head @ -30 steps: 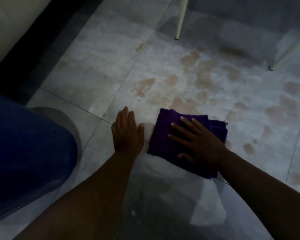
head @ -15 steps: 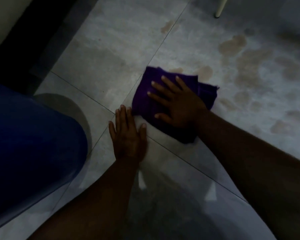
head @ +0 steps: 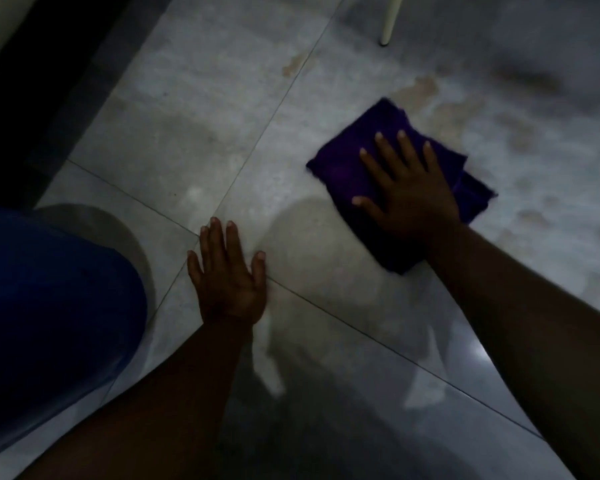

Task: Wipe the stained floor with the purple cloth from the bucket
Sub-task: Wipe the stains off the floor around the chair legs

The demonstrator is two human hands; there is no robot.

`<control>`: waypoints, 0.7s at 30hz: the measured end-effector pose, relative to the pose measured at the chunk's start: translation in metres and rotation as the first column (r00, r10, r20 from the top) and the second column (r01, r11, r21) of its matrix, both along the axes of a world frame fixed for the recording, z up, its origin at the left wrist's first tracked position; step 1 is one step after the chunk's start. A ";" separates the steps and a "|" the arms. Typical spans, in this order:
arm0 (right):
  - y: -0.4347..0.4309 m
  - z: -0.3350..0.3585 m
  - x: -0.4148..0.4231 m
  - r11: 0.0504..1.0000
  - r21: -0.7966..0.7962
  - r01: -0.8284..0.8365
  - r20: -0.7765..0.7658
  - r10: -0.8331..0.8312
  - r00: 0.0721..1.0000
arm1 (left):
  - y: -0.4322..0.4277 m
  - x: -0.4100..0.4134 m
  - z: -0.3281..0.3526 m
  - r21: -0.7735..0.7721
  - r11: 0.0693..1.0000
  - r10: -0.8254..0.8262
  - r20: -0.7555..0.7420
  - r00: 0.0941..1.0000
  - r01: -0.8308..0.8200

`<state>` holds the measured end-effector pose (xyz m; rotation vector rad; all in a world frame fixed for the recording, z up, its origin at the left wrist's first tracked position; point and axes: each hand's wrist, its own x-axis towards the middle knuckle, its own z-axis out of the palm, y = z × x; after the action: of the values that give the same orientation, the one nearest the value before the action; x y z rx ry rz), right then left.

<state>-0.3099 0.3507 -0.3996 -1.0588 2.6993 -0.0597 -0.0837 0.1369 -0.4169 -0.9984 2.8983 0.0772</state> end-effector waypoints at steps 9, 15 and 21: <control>0.133 0.003 0.125 0.890 0.006 -0.455 0.048 0.454 0.890 | 0.007 -0.022 0.013 0.000 1.000 -0.029 -0.073 0.997 0.029; 0.163 0.006 0.079 0.923 0.064 -0.380 0.045 0.378 0.925 | 0.024 -0.074 0.017 0.050 0.966 -0.248 -0.117 0.962 0.255; 0.102 0.005 0.002 0.987 0.064 -0.148 0.020 0.146 0.989 | 0.011 -0.122 0.006 0.097 0.979 -0.177 -0.050 0.983 0.182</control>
<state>-0.3077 0.4530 -0.3948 -1.2282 2.5819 0.0466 -0.2055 0.1483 -0.4107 -0.7241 2.9725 0.2347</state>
